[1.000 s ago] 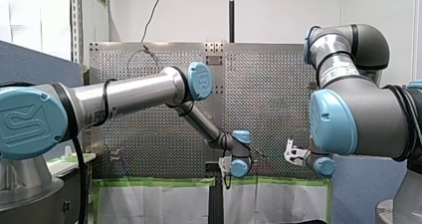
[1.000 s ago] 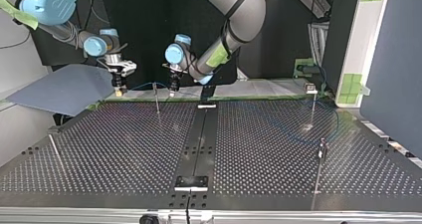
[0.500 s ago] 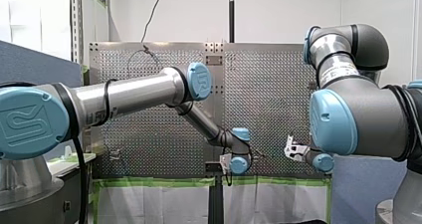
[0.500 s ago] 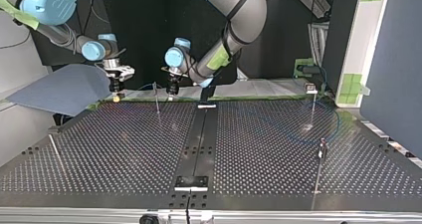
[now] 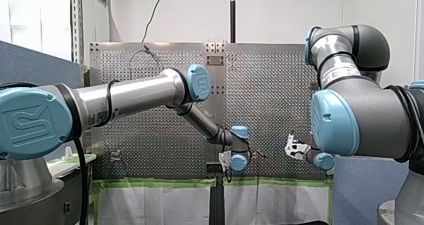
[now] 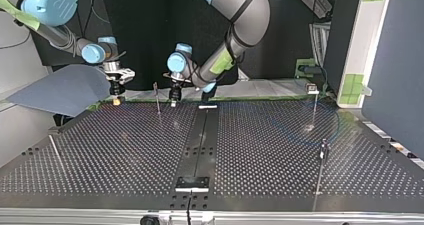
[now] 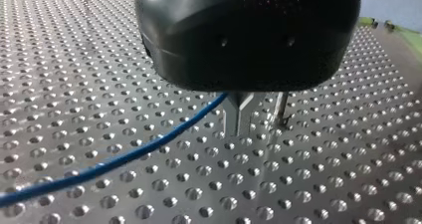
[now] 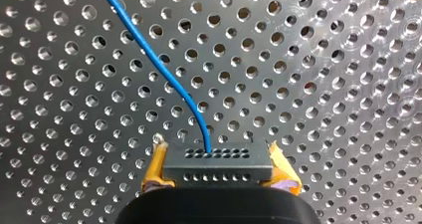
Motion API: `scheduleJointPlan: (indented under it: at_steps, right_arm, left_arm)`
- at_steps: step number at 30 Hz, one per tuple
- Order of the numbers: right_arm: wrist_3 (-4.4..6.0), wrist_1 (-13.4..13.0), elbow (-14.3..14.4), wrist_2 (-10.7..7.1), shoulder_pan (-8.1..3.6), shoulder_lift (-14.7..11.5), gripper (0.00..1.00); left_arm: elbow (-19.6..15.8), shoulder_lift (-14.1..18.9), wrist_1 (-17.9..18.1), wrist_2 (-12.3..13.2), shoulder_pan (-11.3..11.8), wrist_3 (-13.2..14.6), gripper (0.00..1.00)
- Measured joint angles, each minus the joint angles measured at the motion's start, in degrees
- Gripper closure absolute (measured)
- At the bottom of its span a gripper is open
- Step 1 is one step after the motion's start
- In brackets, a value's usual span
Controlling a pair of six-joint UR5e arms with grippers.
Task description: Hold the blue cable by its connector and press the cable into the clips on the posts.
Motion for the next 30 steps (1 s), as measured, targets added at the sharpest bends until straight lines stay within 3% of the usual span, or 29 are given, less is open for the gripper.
scheduleJointPlan:
  at_steps: [10,11,12,13,14,17,21,26,30]
  right_arm:
    - [-0.05,0.13,-0.07,-0.05,0.32,0.07,1.0]
    - [-0.05,0.13,-0.07,-0.09,0.37,0.08,1.0]
    - [-0.06,0.13,-0.07,-0.16,0.43,0.08,1.0]
    - [-0.07,0.14,-0.07,-0.28,0.5,0.09,1.0]
    - [-0.07,0.14,-0.06,-0.35,0.55,0.11,1.0]
    - [-0.04,0.14,-0.06,-0.48,0.68,0.15,1.0]
    - [-0.01,0.15,-0.07,-0.52,0.84,0.17,1.0]
    - [0.0,0.28,-0.06,-0.5,0.99,0.21,1.0]
    - [0.0,0.31,-0.07,-0.46,1.15,0.25,1.0]
  left_arm:
    - [-0.57,0.0,-0.28,-0.41,0.09,0.21,1.0]
    - [-0.66,0.0,-0.28,-0.42,0.09,0.23,0.54]
    - [-0.76,0.01,-0.24,-0.41,0.09,0.27,0.54]
    - [-0.94,0.02,-0.11,-0.3,0.08,0.41,0.34]
    - [-1.35,0.05,0.25,-0.03,0.05,0.73,0.25]
    - [-2.74,0.06,1.45,0.92,-0.06,1.96,0.17]
    - [-4.76,0.08,1.88,2.37,-0.18,3.76,0.14]
    - [-5.77,0.19,0.17,3.66,-0.55,5.89,0.02]
    - [-6.14,0.53,-1.63,4.86,-0.88,7.43,0.02]
